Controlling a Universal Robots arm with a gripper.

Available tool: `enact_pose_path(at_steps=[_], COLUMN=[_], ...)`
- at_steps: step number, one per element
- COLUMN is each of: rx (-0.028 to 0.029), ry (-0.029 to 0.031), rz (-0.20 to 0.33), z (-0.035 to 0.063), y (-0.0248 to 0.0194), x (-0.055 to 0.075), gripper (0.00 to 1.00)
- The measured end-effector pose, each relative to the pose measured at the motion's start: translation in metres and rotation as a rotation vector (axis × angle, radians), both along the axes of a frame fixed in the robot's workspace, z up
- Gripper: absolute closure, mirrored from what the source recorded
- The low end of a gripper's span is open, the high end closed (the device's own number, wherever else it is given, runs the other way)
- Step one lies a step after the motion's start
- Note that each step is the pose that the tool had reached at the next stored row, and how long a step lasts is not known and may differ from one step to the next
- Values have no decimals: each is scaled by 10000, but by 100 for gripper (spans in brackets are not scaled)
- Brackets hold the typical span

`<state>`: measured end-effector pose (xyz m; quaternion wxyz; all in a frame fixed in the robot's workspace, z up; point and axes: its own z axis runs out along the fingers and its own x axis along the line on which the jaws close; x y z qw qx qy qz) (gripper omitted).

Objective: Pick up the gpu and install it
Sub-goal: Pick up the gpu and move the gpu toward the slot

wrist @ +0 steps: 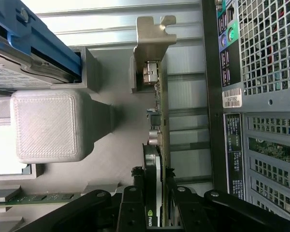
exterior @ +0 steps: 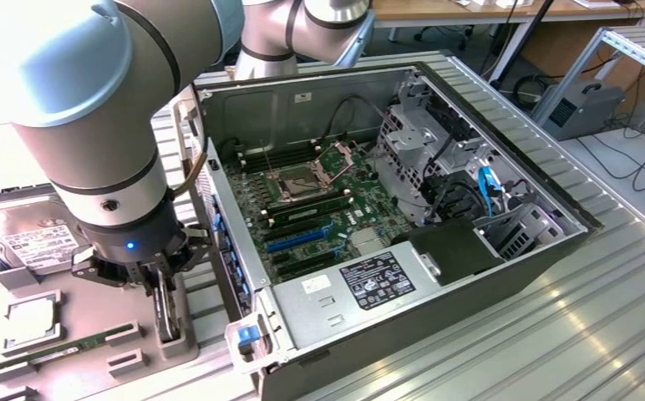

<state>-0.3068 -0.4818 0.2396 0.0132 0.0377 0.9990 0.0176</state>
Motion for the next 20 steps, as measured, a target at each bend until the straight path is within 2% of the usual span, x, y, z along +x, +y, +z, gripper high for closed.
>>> enact_pose_path(at_steps=[4,6,7,11,15,17,18,20], rx=[2,3,4,4,4,4,4,4], ry=[-1,1,-1,0,-1,0,0,0], rz=[212,212,211,211,212,211,211,212], z=[7,88,159,558,758,926,1057,1220], y=[0,0,0,0,0,0,0,0], x=[0,0,0,0,1,1,1,2], gripper=[73,73,73,73,73,73,73,73])
